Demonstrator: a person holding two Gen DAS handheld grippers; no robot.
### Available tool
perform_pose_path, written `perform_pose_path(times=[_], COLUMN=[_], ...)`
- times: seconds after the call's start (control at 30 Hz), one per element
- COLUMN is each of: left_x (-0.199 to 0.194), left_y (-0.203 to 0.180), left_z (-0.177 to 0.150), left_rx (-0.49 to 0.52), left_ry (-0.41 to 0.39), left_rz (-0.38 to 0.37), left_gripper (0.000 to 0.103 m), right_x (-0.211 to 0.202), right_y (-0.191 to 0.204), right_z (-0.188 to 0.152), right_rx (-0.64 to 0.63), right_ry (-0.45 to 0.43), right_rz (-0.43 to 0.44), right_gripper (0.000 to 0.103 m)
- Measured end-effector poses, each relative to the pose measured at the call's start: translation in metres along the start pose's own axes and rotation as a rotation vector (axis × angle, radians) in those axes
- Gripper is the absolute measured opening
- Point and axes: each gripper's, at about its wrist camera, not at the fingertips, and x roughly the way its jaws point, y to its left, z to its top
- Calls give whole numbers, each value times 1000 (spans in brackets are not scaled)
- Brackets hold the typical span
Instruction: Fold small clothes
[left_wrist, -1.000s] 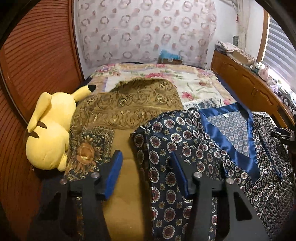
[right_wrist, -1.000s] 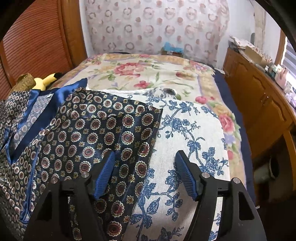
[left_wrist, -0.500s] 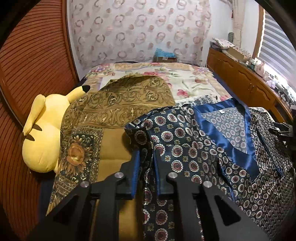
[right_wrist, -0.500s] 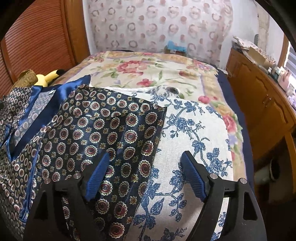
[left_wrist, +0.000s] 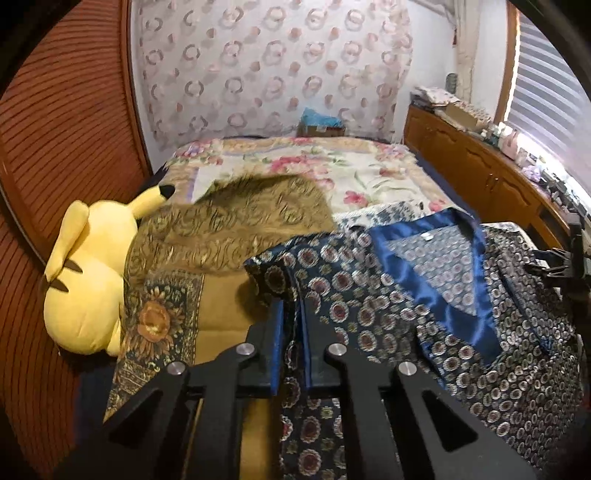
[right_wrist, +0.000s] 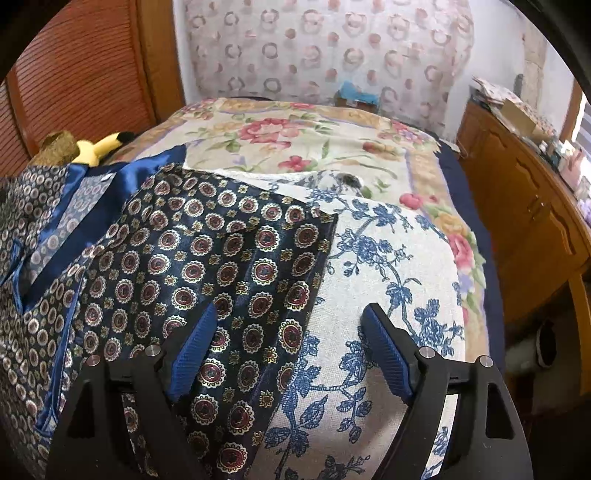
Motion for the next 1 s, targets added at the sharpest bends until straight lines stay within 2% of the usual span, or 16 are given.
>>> perform_pose_path(times=[0.27,0.37,0.43,0.47,0.53,0.63,0.8,0.87,0.9,0.93,0.97,1.0], left_x=[-2,2,3,3,6,14,27,28,29,30,32,32], left_y=[-3,0,4,7,12,14,16,14,13,13,13,13], left_z=[3,2,1,0,0,-1,1,3,4,5,6,6], left_rx=[22,20,10,0,-14,-18,-40,-37,-30,-25,-29,-33], left_ry=[3,18,22,27,49,80,112,98,93,92,97,98], left_rz=[16,59,79,72,48,50,23,22,27,22,3,-7], left_gripper=[6,8,25,28,44,48,48,48,41,24,19,10], right_x=[3,5,6,7,7,7,5,5,5,5,5,6], right_y=[4,4,5,6,5,5,4,4,4,4,4,4], right_z=[7,9,11,11,11,11,10,9,8,8,8,9], right_rx=[-29,-29,-29,-30,-26,-26,-25,-27,-27,-27,-27,-28], right_ry=[23,26,27,26,24,17,10,13,15,16,15,17], right_rz=[22,30,30,29,31,34,35,35,34,34,34,35], right_gripper=[76,76,76,76,76,76,76,76,76,76,76,74])
